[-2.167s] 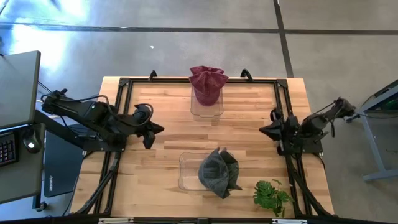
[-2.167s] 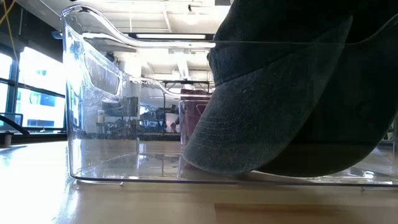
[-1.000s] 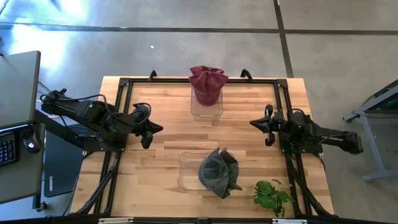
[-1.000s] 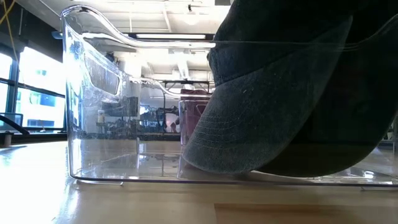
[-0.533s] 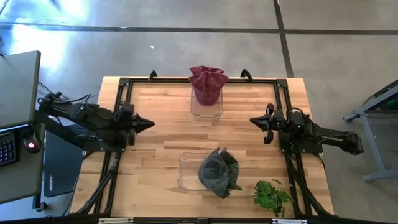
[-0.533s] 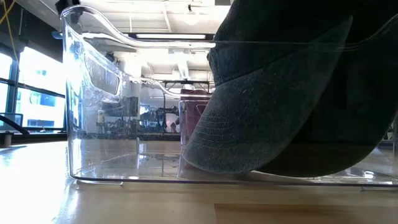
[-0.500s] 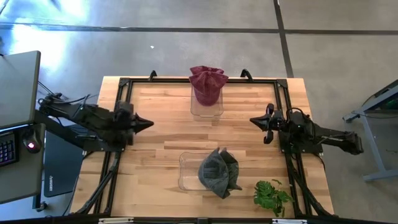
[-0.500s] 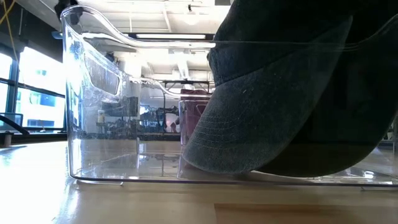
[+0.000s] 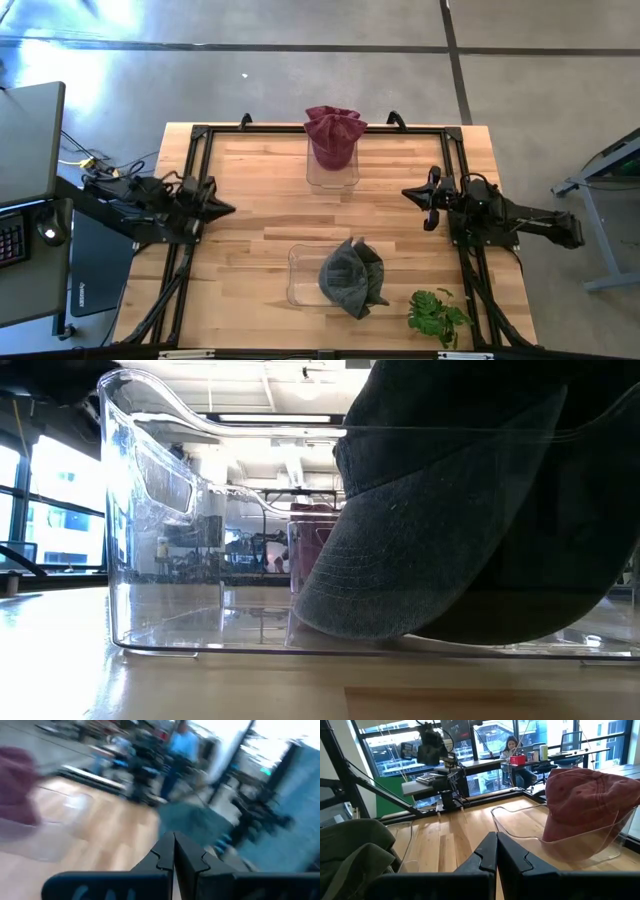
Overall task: Pick & Place hat
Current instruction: Return to home position
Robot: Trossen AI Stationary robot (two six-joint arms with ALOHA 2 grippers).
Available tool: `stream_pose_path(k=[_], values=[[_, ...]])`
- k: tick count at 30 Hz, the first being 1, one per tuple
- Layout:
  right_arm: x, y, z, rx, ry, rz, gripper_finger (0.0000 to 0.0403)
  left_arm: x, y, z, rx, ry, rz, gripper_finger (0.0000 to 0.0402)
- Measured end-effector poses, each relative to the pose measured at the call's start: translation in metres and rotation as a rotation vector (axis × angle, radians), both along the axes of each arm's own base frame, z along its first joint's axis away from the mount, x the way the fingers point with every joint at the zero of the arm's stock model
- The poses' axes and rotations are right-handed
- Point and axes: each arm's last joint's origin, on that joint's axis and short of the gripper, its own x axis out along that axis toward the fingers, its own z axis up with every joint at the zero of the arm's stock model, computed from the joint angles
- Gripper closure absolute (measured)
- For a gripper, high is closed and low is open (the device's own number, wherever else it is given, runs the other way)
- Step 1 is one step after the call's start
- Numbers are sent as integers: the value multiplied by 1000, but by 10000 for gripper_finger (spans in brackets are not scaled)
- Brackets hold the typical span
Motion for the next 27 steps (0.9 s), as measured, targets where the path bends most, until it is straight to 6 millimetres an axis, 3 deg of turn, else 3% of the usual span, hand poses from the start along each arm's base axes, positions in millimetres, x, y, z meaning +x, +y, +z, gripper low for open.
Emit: stream_pose_path(k=[3, 8, 13, 20, 27], values=[[0, 0, 0, 1, 2, 0, 402, 7, -6, -2, 0, -49, -98, 402], [1, 0, -1, 1, 6, 0, 402, 19, -13, -24, 20, -126, -188, 402], [1, 0, -1, 2, 9, 0, 402, 29, -19, -60, 39, -143, -242, 401], [1, 0, -1, 2, 9, 0, 402, 30, -17, -59, 153, -173, -221, 401], [1, 0, -1, 2, 9, 1, 402, 35, 0, -59, 204, -179, -240, 402]])
